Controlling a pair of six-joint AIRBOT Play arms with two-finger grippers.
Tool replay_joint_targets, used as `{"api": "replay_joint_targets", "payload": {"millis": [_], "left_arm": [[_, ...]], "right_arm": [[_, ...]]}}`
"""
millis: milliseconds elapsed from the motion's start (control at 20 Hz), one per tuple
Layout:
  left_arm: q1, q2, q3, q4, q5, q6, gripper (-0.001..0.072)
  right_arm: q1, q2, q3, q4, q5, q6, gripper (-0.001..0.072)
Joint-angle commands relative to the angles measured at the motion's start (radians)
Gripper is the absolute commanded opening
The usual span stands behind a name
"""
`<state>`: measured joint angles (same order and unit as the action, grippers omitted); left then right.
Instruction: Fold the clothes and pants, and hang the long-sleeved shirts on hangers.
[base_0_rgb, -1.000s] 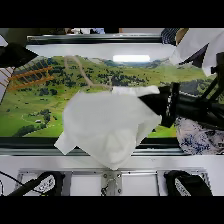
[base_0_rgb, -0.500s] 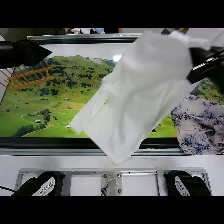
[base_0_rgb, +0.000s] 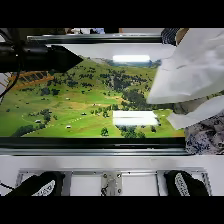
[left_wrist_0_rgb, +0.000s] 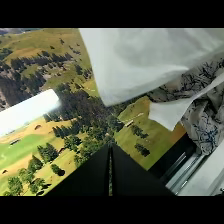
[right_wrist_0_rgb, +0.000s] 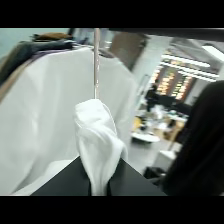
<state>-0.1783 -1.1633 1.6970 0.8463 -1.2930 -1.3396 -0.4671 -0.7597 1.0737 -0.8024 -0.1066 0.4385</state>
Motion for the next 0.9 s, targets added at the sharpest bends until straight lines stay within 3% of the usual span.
{"api": "replay_joint_targets", "payload": {"millis": [0, 250, 850], "left_arm": [[-0.050, -0.026, 0.001, 0.000, 0.002, -0.001, 0.0018], [-0.063, -0.029, 0.001, -0.001, 0.012, -0.004, 0.0019], [-0.063, -0.029, 0.001, 0.000, 0.009, -0.004, 0.0018]], "right_arm": [[-0.089, -0.047, 0.020, -0.063, -0.184, 0.002, 0.0014], [-0.104, -0.110, 0.117, -0.174, -0.208, 0.003, 0.0014], [-0.105, -0.107, 0.209, -0.211, -0.175, 0.002, 0.0015]]}}
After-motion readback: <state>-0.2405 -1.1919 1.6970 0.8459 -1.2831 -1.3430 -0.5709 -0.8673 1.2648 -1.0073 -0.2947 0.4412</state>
